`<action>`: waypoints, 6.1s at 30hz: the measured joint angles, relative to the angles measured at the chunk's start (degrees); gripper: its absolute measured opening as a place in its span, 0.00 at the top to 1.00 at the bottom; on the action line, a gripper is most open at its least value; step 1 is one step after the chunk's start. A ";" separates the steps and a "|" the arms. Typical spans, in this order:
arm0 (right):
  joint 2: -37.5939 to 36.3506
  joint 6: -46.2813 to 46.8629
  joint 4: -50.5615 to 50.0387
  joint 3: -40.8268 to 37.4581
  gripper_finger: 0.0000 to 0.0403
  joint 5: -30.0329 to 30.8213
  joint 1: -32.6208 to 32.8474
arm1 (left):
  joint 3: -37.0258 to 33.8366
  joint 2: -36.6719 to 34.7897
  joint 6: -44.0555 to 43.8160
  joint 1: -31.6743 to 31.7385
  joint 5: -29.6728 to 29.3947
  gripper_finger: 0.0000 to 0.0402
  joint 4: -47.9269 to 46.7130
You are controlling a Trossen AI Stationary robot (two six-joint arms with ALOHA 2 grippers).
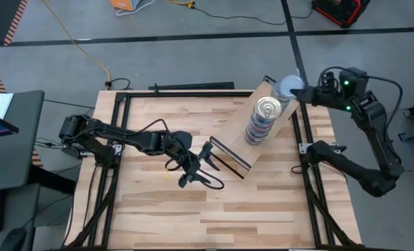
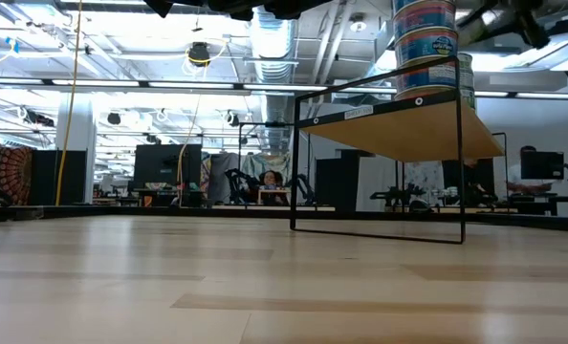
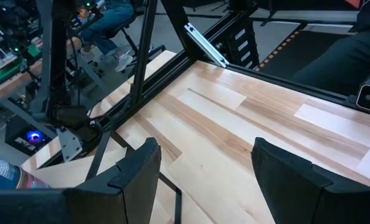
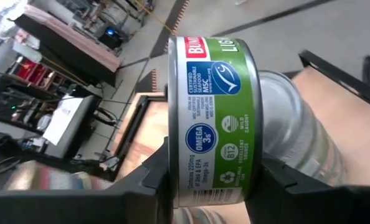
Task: Stack canned seafood by type on shelf
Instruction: Stack the green tuna can on the shelf, then return to Home Position
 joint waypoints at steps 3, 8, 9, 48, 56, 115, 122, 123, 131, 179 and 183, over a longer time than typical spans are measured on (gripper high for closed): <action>-0.08 0.79 2.79 -2.52 0.60 -0.82 -0.26 | 0.00 0.00 -0.44 0.01 -0.01 0.40 0.02; 0.00 3.31 9.19 -4.40 0.59 -2.91 -0.15 | 0.00 0.00 -0.90 0.01 0.01 0.40 -0.15; 0.04 3.39 9.32 -4.40 0.59 -2.93 -0.16 | 0.00 0.00 -0.90 0.01 0.01 0.40 -0.21; -0.77 5.16 2.12 -3.92 0.37 -4.28 -2.05 | 0.00 0.02 -0.22 -0.98 -0.02 0.40 -0.99; -0.74 5.02 -1.22 -0.88 0.37 -4.32 -2.04 | 0.00 0.02 -0.22 -0.98 -0.02 0.40 -1.01; -18.41 -19.12 1.17 -8.90 0.37 11.48 28.60 | -0.25 -7.72 -9.54 0.43 0.48 0.40 -4.03; -31.40 -21.85 12.84 -22.08 0.37 10.02 28.60 | -11.77 -8.06 -17.53 0.41 -2.41 0.40 12.71; -33.06 -21.77 14.13 -24.10 0.37 9.68 28.60 | -13.12 -8.09 -18.56 0.42 -3.99 0.40 14.19; -38.96 -20.56 20.43 -34.50 0.37 8.00 28.93 | -18.25 -14.78 -21.25 0.40 -8.87 0.40 13.54; -39.15 -18.25 66.31 -65.23 0.37 20.41 42.82 | -43.12 -22.91 -27.79 8.94 -13.28 0.40 34.85; -39.15 -17.60 63.08 -65.19 0.37 20.43 43.51 | -43.12 -22.91 -28.52 8.94 -13.40 0.40 33.50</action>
